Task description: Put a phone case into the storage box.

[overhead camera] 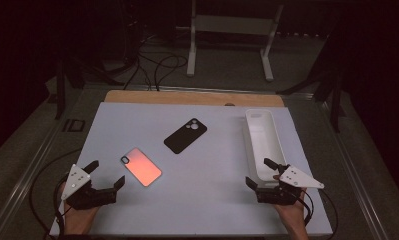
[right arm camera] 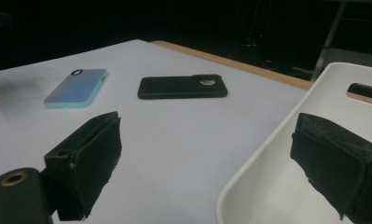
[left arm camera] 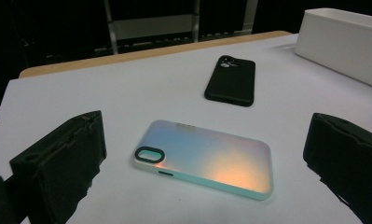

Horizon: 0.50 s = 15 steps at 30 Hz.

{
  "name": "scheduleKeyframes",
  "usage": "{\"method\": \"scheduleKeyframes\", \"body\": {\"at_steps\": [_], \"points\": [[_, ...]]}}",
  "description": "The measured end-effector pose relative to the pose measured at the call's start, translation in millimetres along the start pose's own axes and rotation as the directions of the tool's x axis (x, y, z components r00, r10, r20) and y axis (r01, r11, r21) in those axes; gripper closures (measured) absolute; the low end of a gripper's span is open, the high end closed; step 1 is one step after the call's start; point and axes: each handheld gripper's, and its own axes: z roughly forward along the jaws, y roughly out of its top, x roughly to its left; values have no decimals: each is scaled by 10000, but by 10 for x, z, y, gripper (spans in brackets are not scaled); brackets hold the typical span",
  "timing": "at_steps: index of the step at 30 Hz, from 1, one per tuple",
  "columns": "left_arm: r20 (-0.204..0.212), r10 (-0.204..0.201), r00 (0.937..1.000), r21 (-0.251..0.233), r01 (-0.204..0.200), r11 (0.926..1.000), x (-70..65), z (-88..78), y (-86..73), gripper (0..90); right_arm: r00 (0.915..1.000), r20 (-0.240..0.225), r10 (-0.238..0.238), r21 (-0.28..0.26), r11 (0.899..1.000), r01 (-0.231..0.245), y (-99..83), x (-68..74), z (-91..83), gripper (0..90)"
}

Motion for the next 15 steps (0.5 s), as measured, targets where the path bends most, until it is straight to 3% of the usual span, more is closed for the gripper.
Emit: {"method": "scheduleKeyframes", "body": {"at_steps": [10,15], "points": [[-76,-69,9999,5,69,10000,12,-40,10,0,10000,-8,-33,30,10000,33,4,21,20,88],[-36,-86,10000,310,87,9995,-6,-30,48,0,10000,-15,-53,29,10000,53,8,22,29,88]]}}
